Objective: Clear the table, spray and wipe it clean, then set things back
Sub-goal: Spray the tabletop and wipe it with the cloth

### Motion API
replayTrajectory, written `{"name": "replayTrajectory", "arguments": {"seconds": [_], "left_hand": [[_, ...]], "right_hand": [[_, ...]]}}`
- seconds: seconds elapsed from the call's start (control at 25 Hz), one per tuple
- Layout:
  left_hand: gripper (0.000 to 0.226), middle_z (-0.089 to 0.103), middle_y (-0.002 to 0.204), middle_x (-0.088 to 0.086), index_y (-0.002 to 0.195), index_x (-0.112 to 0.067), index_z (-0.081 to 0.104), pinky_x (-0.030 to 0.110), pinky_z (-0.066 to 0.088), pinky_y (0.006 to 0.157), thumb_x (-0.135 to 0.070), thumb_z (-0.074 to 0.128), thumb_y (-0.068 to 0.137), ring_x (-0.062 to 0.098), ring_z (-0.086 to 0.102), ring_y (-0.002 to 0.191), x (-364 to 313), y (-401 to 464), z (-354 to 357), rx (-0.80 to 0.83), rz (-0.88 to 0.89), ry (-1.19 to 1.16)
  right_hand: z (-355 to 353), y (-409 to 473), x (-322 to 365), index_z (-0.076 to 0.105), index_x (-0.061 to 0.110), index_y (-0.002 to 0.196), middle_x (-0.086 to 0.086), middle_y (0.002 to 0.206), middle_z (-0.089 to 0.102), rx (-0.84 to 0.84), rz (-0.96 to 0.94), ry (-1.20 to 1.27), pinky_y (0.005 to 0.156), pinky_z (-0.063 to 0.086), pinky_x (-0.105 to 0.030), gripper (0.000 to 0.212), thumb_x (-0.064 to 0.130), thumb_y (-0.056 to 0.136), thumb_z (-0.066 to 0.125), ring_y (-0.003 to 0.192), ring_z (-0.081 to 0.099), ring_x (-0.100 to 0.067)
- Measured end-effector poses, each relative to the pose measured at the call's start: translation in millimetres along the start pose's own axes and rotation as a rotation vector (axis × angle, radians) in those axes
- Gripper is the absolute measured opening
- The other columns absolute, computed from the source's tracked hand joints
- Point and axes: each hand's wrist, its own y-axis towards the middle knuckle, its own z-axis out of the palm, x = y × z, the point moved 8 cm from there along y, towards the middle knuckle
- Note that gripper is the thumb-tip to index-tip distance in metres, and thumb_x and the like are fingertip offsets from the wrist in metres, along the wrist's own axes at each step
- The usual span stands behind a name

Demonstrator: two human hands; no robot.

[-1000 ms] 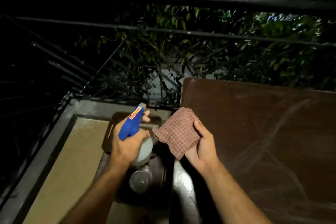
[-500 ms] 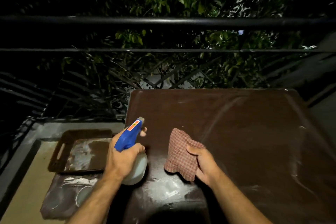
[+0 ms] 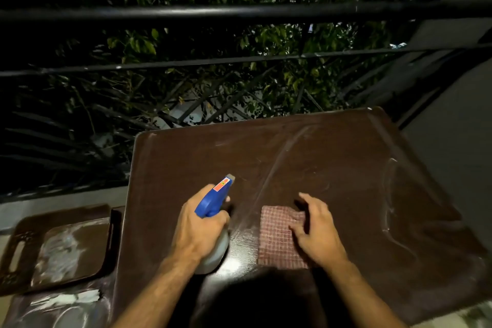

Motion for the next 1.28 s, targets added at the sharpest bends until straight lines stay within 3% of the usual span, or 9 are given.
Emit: {"name": "replayTrajectory", "arguments": {"seconds": [0.12,0.24,0.48,0.68,0.88,1.0,1.08,1.16,1.28], "left_hand": [[0.026,0.041,0.059,-0.007,0.080,-0.016,0.051,0.036,0.035,0.056,-0.010,0.065,0.059,0.015,0.036,0.054,-9,16,41,0.045,0.017,0.082],[0.033,0.043,0.061,-0.006,0.090,-0.018,0.056,0.038,0.039,0.055,-0.018,0.064,0.058,0.017,0.040,0.053,-27,39,79,0.038,0.012,0.154],[0.046,0.064,0.070,-0.003,0.103,-0.033,0.063,0.047,0.057,0.065,-0.026,0.060,0.058,0.022,0.065,0.062,-78,114,175,0.050,-0.043,0.341],[0.020,0.068,0.063,0.002,0.080,-0.023,0.063,0.038,0.055,0.061,-0.027,0.059,0.060,0.020,0.066,0.061,-99,178,262,0.081,-0.096,0.426],[0.030,0.069,0.065,0.002,0.090,-0.026,0.066,0.030,0.047,0.056,-0.028,0.055,0.062,0.022,0.065,0.064,-99,214,322,0.161,-0.105,0.520],[0.022,0.067,0.062,0.001,0.074,-0.016,0.064,0.025,0.038,0.049,-0.030,0.056,0.059,0.019,0.061,0.056,-98,223,334,0.131,-0.135,0.562],[0.015,0.066,0.058,0.001,0.067,-0.016,0.061,0.025,0.037,0.047,-0.028,0.057,0.059,0.017,0.061,0.054,-98,226,337,0.122,-0.126,0.552],[0.011,0.065,0.055,0.001,0.067,-0.019,0.059,0.025,0.038,0.047,-0.026,0.057,0.060,0.016,0.062,0.052,-98,228,336,0.116,-0.115,0.536],[0.012,0.064,0.056,-0.001,0.066,-0.019,0.058,0.026,0.037,0.047,-0.028,0.055,0.058,0.016,0.060,0.053,-97,227,332,0.076,-0.108,0.548]], "right_hand": [[25,-17,11,0.050,0.035,0.142,-0.004,0.155,0.041,0.228,-0.451,-0.402,0.118,0.027,-0.052,0.065,0.063,0.084,0.058,0.147,0.029,-0.032],[48,-18,-17,0.049,0.034,0.143,-0.009,0.152,0.048,0.406,-0.617,-0.564,0.111,0.033,-0.062,0.070,0.074,0.086,0.048,0.142,0.039,-0.040],[-32,31,-112,0.046,0.025,0.141,-0.012,0.144,0.055,0.063,-0.321,-0.457,0.101,0.046,-0.054,0.063,0.068,0.097,0.033,0.127,0.056,-0.039],[-90,47,-157,0.009,0.033,0.159,-0.001,0.168,0.001,-0.181,-0.495,-0.582,0.113,0.017,-0.042,0.074,0.064,0.097,0.034,0.154,0.003,-0.026],[-104,72,-197,0.038,0.033,0.146,0.001,0.156,0.043,-0.098,-0.424,-0.649,0.113,0.017,-0.039,0.070,0.054,0.080,0.053,0.154,-0.004,-0.022],[-120,103,-221,0.035,0.028,0.149,0.001,0.169,0.005,-0.094,-0.339,-0.583,0.116,0.015,-0.042,0.078,0.061,0.080,0.053,0.154,-0.003,-0.023],[-132,135,-233,0.025,0.022,0.154,-0.010,0.166,0.019,-0.093,-0.243,-0.546,0.113,0.030,-0.051,0.077,0.063,0.090,0.039,0.150,0.021,-0.035],[-140,174,-247,0.044,0.016,0.145,-0.025,0.144,0.051,-0.082,-0.110,-0.516,0.098,0.046,-0.063,0.064,0.059,0.098,0.032,0.132,0.046,-0.051],[-151,252,-261,0.035,0.006,0.153,-0.029,0.159,0.026,-0.053,-0.001,-0.628,0.117,0.020,-0.063,0.069,0.052,0.103,0.033,0.147,0.015,-0.052]]}}
